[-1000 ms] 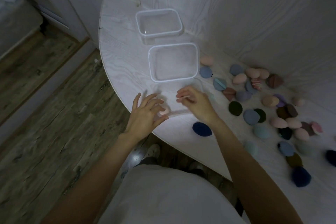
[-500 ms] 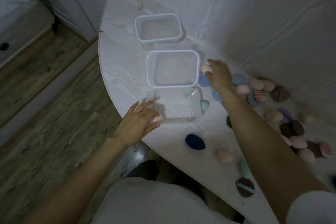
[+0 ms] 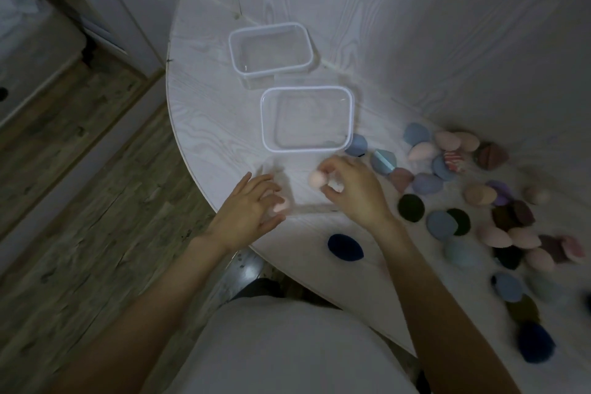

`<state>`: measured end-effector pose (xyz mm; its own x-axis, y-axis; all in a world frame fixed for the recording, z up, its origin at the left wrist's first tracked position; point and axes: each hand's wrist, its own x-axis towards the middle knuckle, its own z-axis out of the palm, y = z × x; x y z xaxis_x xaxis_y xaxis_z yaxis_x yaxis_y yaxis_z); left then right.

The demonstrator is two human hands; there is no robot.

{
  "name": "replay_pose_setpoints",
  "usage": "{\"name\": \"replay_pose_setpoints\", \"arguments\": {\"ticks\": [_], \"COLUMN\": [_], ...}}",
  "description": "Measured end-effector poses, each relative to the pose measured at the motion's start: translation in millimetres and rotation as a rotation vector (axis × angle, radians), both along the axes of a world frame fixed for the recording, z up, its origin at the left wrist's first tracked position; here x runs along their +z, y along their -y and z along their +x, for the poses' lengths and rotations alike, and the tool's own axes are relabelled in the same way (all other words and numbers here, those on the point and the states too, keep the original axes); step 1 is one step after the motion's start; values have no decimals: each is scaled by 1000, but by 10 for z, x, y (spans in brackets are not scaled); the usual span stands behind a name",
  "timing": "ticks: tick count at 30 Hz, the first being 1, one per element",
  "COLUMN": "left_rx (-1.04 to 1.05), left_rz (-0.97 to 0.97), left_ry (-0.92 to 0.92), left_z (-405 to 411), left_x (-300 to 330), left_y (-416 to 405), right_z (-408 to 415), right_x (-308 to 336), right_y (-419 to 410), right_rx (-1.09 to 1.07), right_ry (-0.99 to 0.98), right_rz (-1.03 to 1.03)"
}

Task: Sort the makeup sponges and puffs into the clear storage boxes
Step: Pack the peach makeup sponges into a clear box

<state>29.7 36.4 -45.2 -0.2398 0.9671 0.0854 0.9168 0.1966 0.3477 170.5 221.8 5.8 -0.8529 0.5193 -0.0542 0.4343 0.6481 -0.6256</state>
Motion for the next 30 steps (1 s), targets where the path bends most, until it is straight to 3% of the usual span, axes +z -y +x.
{"name": "replay_pose_setpoints", "arguments": {"ticks": [5,13,17,20,24,27,30], "left_rx": [-32,-39,-74,-98,-119,-158,-179], "left_rz": [-22,-79,-84,-46,4,-12,-32], "left_ry": [30,28,-62,-66,-42,-49,-62], "left_z": [61,132,172,201,200,171,143], "left_x": [19,23,88,99,58,39,50], "left_y": [-55,-135,-142,-154,-184,-231,-286], "right_z": [-157,-100,-34,126,669,1186,1507], "right_x": [-171,-217,-176,-30,89,-48,-211], "right_y": [137,168,215,267,265,314,413], "right_rx": [189,113,75,57,-274,-538,-538], "right_ry": [249,227,242,121,-102,67,386], "right_rz": [-21,-302,-304,-241,-105,101,94]}}
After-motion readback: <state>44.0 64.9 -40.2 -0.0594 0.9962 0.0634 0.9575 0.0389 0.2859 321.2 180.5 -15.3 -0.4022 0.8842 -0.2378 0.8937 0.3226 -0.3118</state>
